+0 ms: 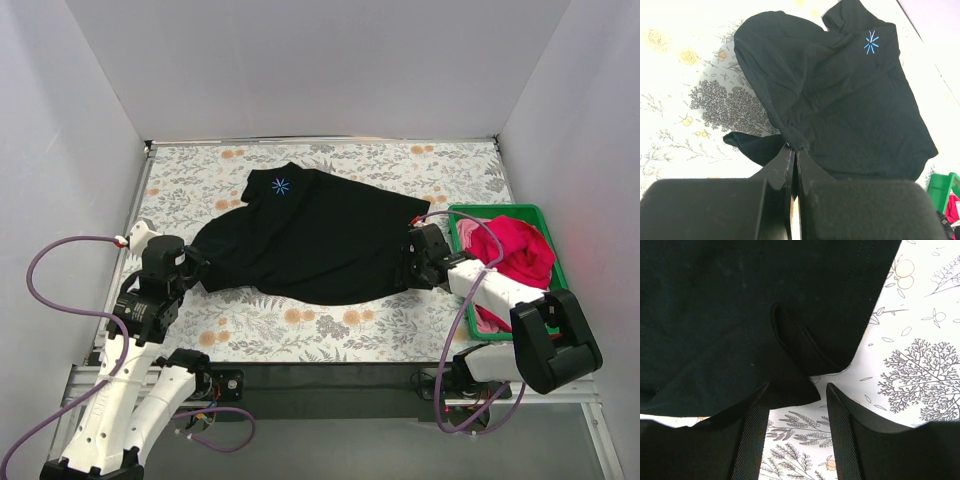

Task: Fold and stack the t-shirts
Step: Flatten the tshirt out, then fold the tshirt

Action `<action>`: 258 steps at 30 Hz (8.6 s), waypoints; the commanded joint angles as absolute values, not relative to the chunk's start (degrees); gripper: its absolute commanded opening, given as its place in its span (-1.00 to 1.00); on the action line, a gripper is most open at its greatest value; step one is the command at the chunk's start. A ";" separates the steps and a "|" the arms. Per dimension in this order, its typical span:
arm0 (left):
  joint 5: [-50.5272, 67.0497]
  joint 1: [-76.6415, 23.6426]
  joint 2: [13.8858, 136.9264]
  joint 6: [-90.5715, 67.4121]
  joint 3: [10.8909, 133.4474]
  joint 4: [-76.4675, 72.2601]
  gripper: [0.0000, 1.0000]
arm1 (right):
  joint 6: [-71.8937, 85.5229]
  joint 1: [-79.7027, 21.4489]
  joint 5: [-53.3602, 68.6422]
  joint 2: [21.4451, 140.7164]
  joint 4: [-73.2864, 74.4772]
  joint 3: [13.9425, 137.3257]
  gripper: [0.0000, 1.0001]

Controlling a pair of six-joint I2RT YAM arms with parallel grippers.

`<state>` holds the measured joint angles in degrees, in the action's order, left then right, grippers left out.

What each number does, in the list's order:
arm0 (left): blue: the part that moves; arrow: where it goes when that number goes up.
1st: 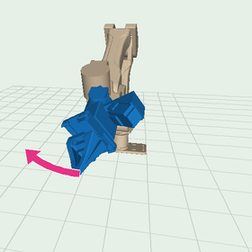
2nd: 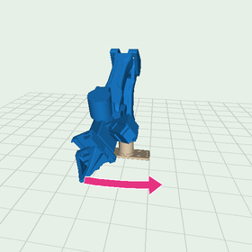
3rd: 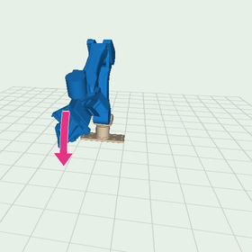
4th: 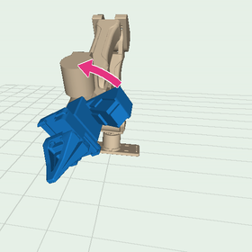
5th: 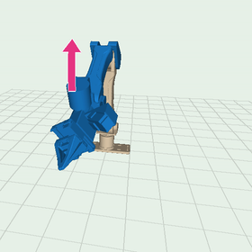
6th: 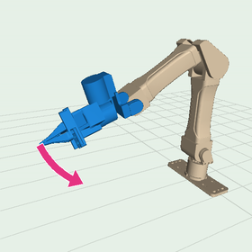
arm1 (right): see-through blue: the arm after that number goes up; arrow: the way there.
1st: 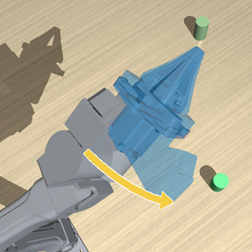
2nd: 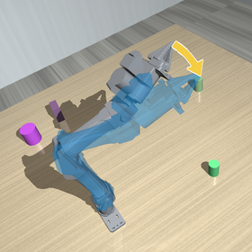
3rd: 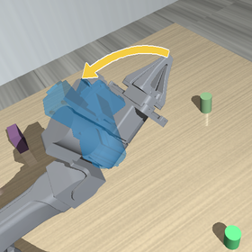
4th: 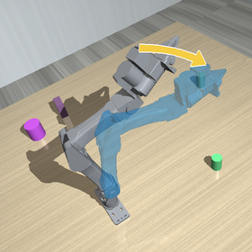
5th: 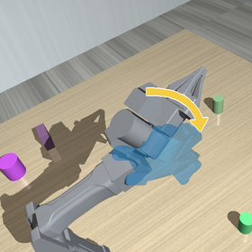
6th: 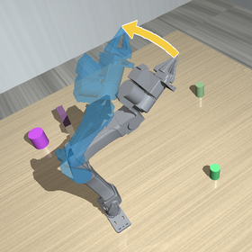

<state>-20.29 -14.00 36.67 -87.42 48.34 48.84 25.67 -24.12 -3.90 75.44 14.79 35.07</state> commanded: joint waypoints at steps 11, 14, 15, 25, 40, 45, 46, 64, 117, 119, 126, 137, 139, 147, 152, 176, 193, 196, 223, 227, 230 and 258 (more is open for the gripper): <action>-21.09 -13.97 36.56 -86.92 47.81 48.08 -1.00 | 26.28 -26.45 -6.15 78.22 18.98 35.77 -0.13; -21.09 -13.97 36.56 -86.92 47.64 47.99 -1.00 | 26.19 -26.63 -6.76 78.22 20.47 35.77 -0.14; -21.09 -13.89 36.56 -86.92 47.64 47.99 -1.00 | 26.19 -26.80 -6.85 78.22 21.00 35.77 -0.14; -21.01 -13.97 36.56 -86.84 47.20 47.81 -1.00 | 26.54 -29.44 -9.58 82.08 25.31 37.70 -0.13; -21.09 -13.97 38.58 -85.78 48.60 45.89 -1.00 | 25.40 -30.50 -14.58 82.01 29.35 44.55 -0.97; -22.15 -14.15 45.86 -83.06 54.64 39.83 -1.00 | 20.67 -27.53 -19.50 80.69 33.39 55.88 -0.97; -22.67 -14.15 49.53 -82.27 56.23 38.68 -1.00 | 19.87 -26.55 -19.86 80.34 34.27 60.68 -0.97; -31.29 -12.66 75.25 -55.93 117.51 16.82 -1.00 | 3.88 -11.60 -21.53 75.52 31.21 112.41 -0.97; -15.91 -7.56 119.69 -48.69 99.90 -0.36 -1.00 | -7.29 -3.60 -9.06 108.35 1.05 81.02 -0.97; -15.91 -7.30 122.16 -49.57 103.08 2.01 -1.00 | -6.94 -3.34 -8.01 110.03 1.23 84.37 -0.97; -14.59 -5.89 129.28 -51.24 114.07 5.10 -1.00 | -4.40 -2.55 -5.71 116.97 1.67 92.10 -0.97; -13.71 -5.89 128.23 -56.23 113.38 8.17 -1.00 | -1.67 -1.85 -2.64 117.95 2.81 93.60 -0.97; -13.36 -5.89 127.62 -58.26 113.03 10.19 -1.00 | -1.41 -1.85 -2.55 117.16 3.07 93.34 -0.97; -12.13 -5.89 121.12 -73.10 107.76 17.30 -1.00 | -0.35 -1.06 -2.20 115.67 7.20 94.75 -0.97; -10.46 -5.80 116.99 -79.53 106.26 20.74 -1.00 | 0.97 -0.62 -1.32 113.65 8.79 94.66 -0.97; -5.20 -5.10 99.06 -94.83 91.85 27.68 -1.00 | 5.97 -0.61 2.37 109.07 17.93 94.04 -0.97; -0.71 -5.01 87.81 -99.14 81.40 31.73 -1.00 | 6.41 -0.53 -1.41 104.86 24.17 90.88 -0.97; -0.26 -5.01 85.52 -99.32 79.38 31.99 -1.00 | 6.50 -0.62 -1.93 104.15 24.43 89.83 -0.97; -0.70 -5.01 78.66 -100.55 66.09 31.20 -1.00 | 11.16 -0.53 -2.64 106.79 33.57 82.97 -0.97; -0.35 -5.01 78.49 -100.64 65.66 31.11 -1.00 | 11.34 -0.61 -1.67 107.05 34.19 82.44 -0.88; -0.35 -5.01 78.22 -100.63 65.22 31.20 -1.00 | 11.42 -0.62 -1.14 107.23 34.54 82.62 -0.74; -6.76 -5.10 73.56 -91.43 52.64 30.06 -0.67 | 8.35 -17.48 10.98 98.88 27.78 77.35 -0.08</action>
